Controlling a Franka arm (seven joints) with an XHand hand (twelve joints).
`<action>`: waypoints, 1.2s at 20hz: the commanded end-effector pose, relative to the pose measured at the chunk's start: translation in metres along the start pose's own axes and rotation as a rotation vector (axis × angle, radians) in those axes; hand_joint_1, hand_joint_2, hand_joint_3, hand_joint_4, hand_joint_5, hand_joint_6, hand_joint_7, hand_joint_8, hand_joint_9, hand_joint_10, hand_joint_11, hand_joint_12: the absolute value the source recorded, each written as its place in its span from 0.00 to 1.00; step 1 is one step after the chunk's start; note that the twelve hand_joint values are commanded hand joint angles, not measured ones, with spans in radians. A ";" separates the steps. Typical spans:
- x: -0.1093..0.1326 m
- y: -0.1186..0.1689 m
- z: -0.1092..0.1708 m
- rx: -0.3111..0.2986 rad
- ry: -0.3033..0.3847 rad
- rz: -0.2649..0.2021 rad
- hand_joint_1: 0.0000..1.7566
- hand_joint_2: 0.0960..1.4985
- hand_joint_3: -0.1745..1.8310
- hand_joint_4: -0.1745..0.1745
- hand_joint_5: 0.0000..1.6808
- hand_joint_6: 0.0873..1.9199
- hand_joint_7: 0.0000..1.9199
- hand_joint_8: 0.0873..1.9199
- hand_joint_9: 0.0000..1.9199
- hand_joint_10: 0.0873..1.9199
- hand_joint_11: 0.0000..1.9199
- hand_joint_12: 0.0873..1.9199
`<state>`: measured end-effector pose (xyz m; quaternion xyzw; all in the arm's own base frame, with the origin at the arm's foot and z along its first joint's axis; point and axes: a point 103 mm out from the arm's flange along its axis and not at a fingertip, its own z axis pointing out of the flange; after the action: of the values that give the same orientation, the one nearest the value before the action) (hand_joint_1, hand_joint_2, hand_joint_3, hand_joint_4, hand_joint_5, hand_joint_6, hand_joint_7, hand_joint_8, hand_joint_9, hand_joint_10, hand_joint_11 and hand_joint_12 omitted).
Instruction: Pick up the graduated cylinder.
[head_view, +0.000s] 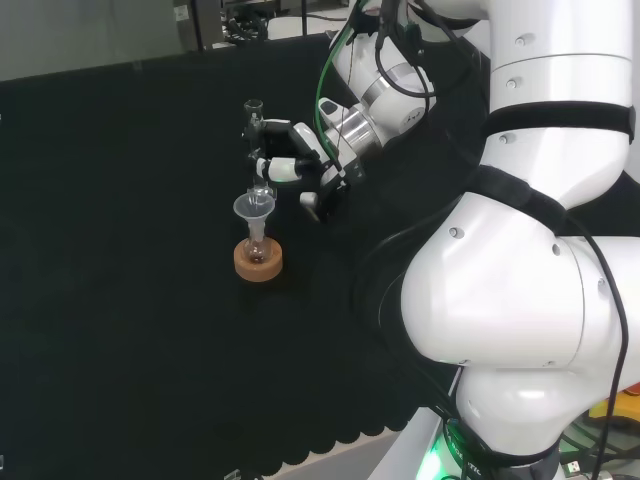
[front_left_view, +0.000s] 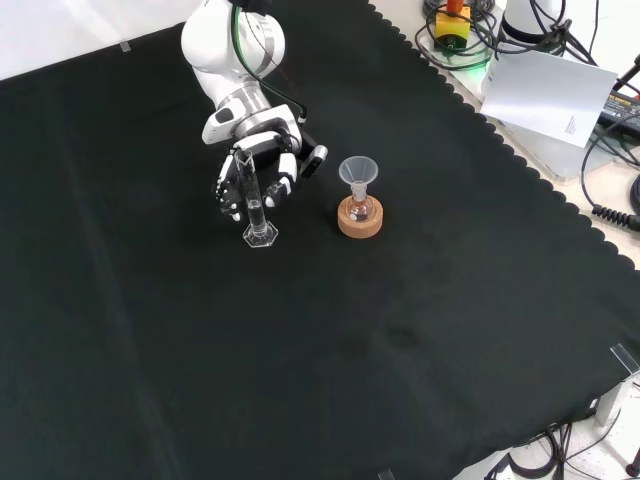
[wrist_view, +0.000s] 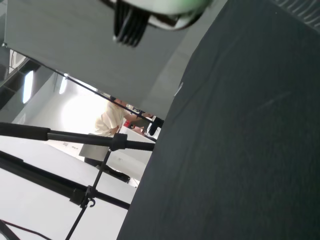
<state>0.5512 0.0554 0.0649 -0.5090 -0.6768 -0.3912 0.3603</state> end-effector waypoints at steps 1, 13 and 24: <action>0.001 0.002 0.000 0.001 0.001 0.007 0.64 0.48 0.38 0.58 0.47 0.29 0.44 0.26 0.54 0.13 0.44 0.54; 0.009 0.002 -0.008 0.001 -0.148 0.020 0.71 0.75 0.10 0.01 0.53 0.56 0.48 0.55 0.64 0.10 0.55 0.45; 0.030 0.000 -0.042 0.087 -0.422 -0.017 0.72 0.73 0.09 0.00 0.57 0.52 0.51 0.52 0.67 0.08 0.58 0.43</action>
<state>0.5537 0.0448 0.0973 -0.5472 -0.7290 -0.3111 0.2689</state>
